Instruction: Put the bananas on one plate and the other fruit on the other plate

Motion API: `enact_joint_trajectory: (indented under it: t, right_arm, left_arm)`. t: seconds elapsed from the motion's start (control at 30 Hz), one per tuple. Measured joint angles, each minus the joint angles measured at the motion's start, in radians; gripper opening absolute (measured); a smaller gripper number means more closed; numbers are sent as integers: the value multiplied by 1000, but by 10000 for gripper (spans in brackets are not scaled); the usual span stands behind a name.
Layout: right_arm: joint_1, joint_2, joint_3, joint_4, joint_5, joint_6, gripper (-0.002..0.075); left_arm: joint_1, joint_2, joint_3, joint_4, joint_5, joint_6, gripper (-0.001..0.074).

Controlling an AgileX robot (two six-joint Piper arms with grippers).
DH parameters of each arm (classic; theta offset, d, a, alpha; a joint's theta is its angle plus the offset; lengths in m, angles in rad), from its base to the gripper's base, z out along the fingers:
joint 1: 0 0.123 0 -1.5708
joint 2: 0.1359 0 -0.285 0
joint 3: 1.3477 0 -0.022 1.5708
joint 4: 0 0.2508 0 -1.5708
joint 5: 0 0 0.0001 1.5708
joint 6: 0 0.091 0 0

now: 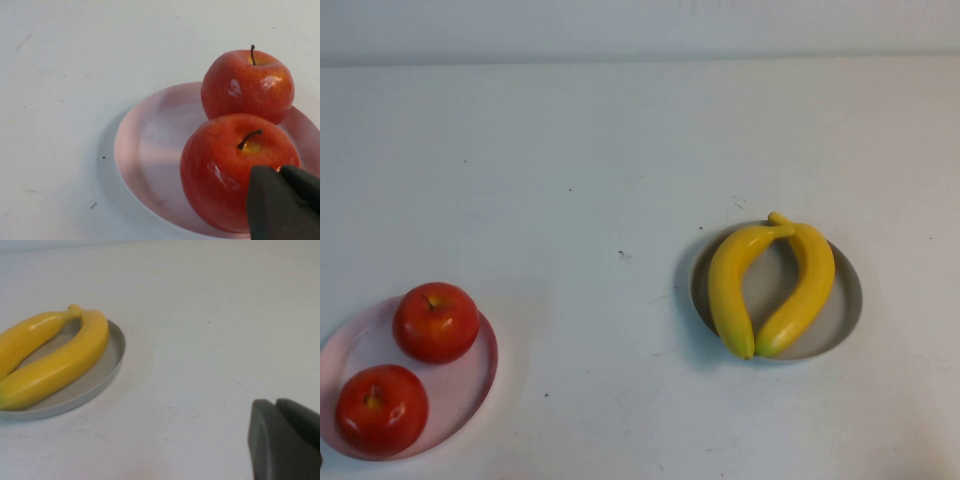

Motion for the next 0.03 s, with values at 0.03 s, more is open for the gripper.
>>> enact_joint_trajectory:
  t: [0.03]
  right_arm:
    - [0,0,0,0,0,0,-15]
  left_arm:
    - [0,0,0,0,0,0,4]
